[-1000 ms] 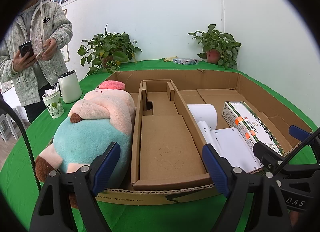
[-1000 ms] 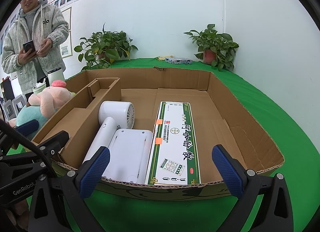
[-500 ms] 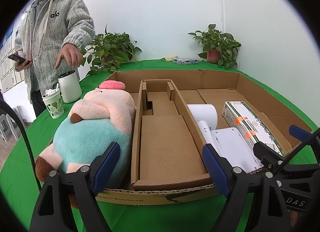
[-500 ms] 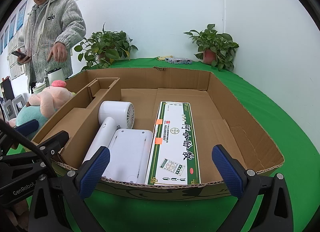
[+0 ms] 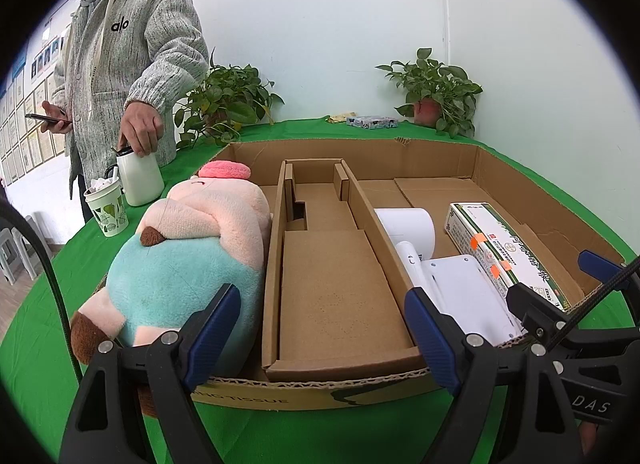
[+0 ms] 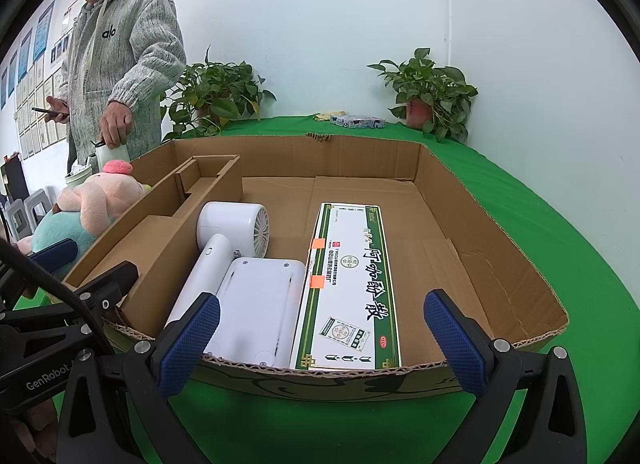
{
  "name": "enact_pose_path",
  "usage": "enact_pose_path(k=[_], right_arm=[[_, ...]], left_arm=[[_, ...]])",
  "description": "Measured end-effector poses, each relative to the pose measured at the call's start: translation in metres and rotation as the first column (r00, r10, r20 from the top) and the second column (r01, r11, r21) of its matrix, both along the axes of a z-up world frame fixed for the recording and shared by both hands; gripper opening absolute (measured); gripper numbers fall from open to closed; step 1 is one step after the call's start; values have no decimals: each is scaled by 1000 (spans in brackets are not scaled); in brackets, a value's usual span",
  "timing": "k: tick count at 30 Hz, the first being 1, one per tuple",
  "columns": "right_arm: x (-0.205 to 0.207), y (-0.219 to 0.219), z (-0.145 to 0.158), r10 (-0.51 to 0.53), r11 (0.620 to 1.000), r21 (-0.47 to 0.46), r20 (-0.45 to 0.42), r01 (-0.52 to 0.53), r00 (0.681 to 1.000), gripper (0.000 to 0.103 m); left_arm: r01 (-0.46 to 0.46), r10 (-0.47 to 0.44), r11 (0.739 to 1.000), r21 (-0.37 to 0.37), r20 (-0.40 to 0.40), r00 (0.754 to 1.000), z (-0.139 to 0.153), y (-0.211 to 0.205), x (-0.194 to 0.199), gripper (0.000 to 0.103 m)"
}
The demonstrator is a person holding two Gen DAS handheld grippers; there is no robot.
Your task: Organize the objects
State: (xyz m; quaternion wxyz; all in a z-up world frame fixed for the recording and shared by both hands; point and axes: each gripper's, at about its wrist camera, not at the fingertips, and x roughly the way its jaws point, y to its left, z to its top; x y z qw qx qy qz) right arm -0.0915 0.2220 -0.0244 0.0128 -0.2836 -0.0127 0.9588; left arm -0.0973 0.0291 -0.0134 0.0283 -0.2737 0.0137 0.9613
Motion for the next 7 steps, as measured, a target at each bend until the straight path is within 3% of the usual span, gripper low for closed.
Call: enact_pose_path(k=[7], right_arm=[[0,0,0,0,1000,0,0,0,1000,103]], left_arm=[[-1,1,1000,-1,0,1000,-1,-1,0,84]])
